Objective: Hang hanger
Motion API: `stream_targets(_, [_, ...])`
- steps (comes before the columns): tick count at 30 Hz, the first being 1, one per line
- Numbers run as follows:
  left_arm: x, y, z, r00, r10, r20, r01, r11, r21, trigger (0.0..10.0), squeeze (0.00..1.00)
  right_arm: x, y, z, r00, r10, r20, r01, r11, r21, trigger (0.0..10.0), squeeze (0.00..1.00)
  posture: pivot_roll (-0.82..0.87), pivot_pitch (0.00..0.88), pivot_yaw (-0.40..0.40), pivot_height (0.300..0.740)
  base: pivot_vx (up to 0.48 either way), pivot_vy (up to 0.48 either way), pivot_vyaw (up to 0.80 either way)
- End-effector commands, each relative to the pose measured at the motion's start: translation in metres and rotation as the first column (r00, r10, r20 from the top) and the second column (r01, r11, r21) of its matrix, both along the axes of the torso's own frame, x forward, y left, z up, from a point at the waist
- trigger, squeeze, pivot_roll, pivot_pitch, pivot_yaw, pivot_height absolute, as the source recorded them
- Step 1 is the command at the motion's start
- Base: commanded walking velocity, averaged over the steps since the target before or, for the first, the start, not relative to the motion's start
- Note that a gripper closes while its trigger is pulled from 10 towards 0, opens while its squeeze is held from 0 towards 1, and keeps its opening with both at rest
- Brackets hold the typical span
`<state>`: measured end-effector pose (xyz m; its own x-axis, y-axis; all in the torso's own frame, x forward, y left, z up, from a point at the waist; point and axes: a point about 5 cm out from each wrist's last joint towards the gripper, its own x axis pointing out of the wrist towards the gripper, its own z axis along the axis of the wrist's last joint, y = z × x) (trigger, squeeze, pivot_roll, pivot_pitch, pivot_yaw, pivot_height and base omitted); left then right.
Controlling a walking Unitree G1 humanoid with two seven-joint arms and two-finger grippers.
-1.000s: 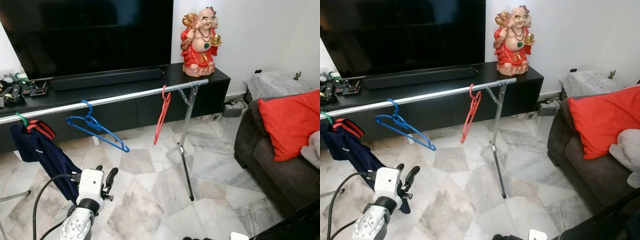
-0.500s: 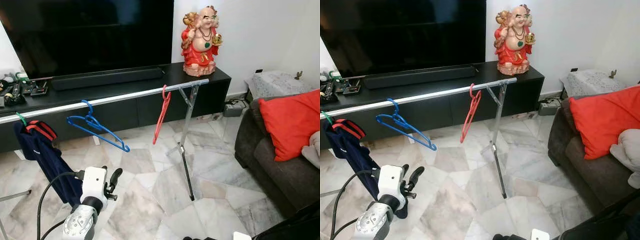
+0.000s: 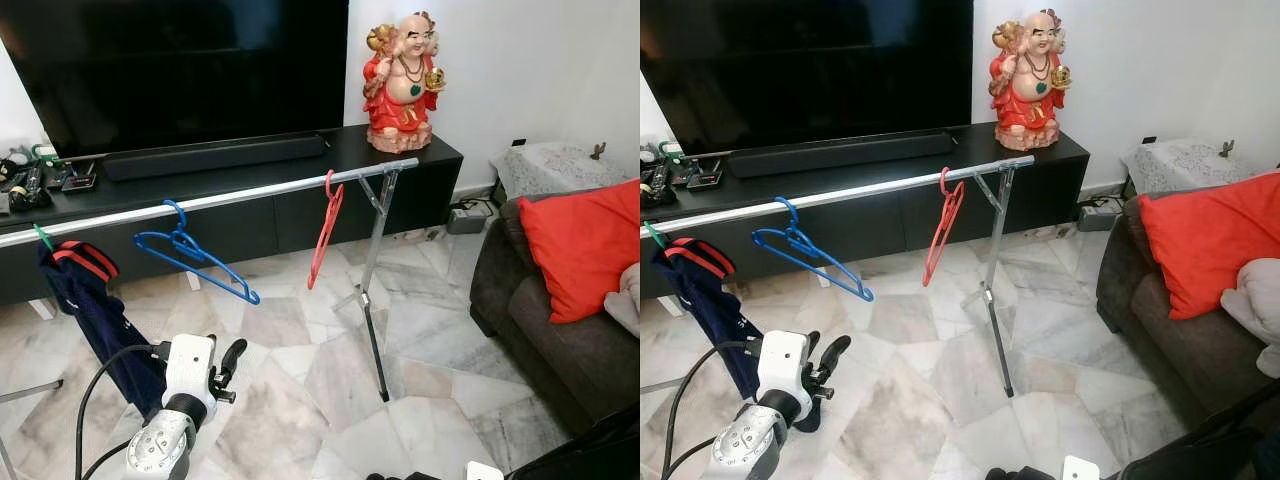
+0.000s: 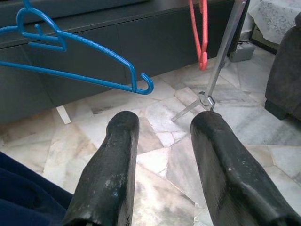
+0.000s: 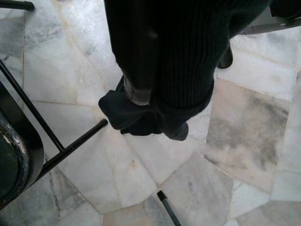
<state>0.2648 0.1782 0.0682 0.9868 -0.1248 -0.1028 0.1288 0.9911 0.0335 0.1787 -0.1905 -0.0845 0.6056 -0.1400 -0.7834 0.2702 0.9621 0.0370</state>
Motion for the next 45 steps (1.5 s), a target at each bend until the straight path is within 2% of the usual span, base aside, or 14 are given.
stream_targets(1, [0.0001, 0.002, 0.0026, 1.0, 0.001, 0.001, -0.001, 1.0, 0.001, 10.0, 0.0, 0.0035, 0.0009, 0.0018, 1.0, -0.008, 0.019, 0.008, 1.0, 0.003, 10.0, 0.0, 0.11, 0.0, 0.043, 0.74, 0.0, 0.244, 0.0])
stream_targets(45, [0.0028, 0.0005, 0.0061, 1.0, -0.007, -0.004, 0.007, 1.0, -0.018, 10.0, 0.0, 0.008, -0.0006, 0.0042, 0.999, -0.034, 0.035, 0.033, 0.999, 0.006, 10.0, 0.0, 0.11, 0.0, 0.046, 0.74, 0.0, 0.247, 0.0])
